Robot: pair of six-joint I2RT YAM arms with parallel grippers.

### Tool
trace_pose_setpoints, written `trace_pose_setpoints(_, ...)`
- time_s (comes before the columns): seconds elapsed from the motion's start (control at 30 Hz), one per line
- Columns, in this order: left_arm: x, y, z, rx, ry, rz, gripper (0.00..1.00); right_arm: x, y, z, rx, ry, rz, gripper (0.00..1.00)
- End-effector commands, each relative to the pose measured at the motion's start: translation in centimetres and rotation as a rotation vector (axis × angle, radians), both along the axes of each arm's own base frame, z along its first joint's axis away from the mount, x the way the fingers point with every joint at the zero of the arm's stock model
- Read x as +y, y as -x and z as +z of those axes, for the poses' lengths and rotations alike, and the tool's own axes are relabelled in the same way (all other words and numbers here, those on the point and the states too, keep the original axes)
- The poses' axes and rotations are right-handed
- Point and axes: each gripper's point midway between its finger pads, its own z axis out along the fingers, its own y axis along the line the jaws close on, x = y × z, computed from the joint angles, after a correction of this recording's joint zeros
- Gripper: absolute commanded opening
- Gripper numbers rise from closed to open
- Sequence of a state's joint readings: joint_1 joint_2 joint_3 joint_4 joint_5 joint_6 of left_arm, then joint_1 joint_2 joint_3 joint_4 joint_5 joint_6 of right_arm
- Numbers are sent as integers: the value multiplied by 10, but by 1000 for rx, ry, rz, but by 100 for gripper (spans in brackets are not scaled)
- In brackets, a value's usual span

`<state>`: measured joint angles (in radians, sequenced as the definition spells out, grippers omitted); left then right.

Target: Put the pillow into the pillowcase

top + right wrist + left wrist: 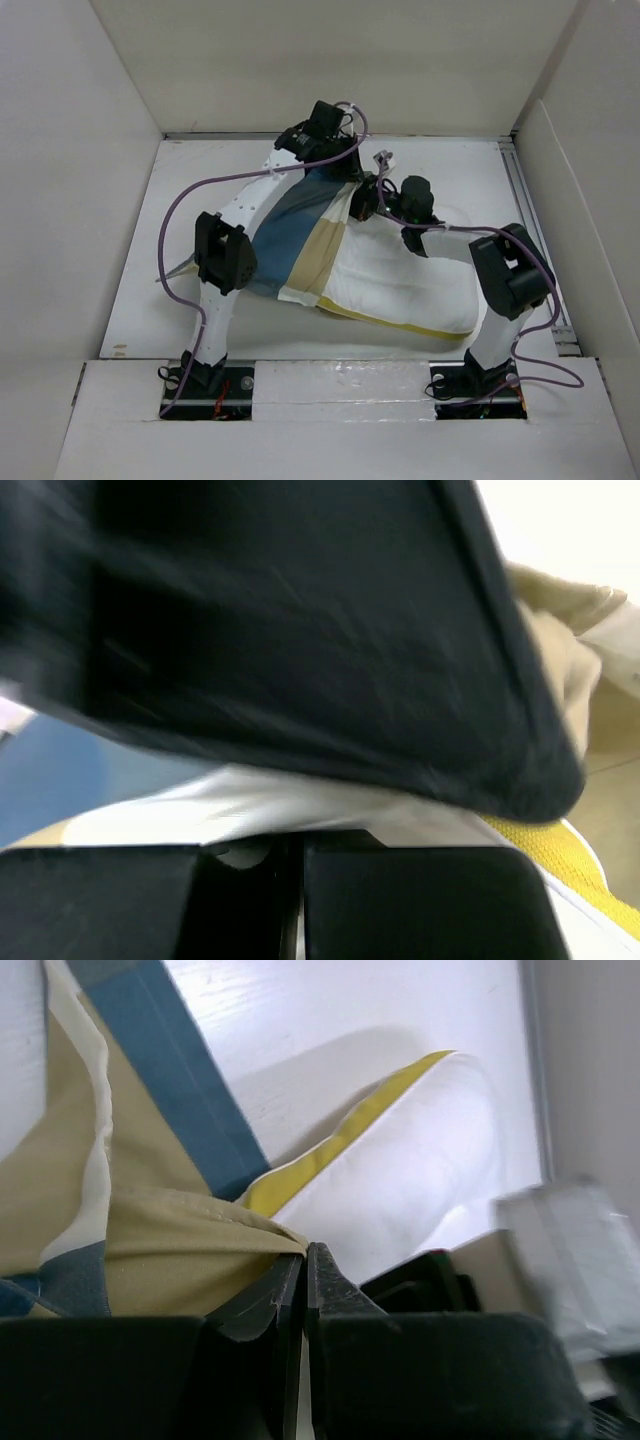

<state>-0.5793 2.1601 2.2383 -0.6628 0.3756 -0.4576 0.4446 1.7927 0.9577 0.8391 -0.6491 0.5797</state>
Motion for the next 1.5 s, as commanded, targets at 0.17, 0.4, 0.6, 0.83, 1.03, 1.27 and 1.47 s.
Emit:
trace_pose_setpoints(0.17,-15,-2,-7,-70,26,24,0,12,35,48,-114,-151,28,6)
trace_pose_setpoints(0.4,13,-32,-22,-62,10,111,0,-4,6,3,39,-8,-164,85)
trace_pose_setpoints(0.6,3,-45,-20,-44,67,61,0,-65,-3,0,121,188,-566,99)
trace_pose_setpoints(0.83,2,-22,11,-113,36,67,100,-120,32,3,296,437,-787,100)
trace_pose_setpoints(1.03,76,18,54,-236,-167,329,100,-96,98,-11,309,622,-622,100)
trace_pose_setpoints(1.27,111,123,-14,-131,-215,269,100,-78,173,-35,384,618,-516,100)
trace_pose_setpoints(1.47,118,153,-86,-67,-199,208,100,-45,205,-40,261,585,-329,100)
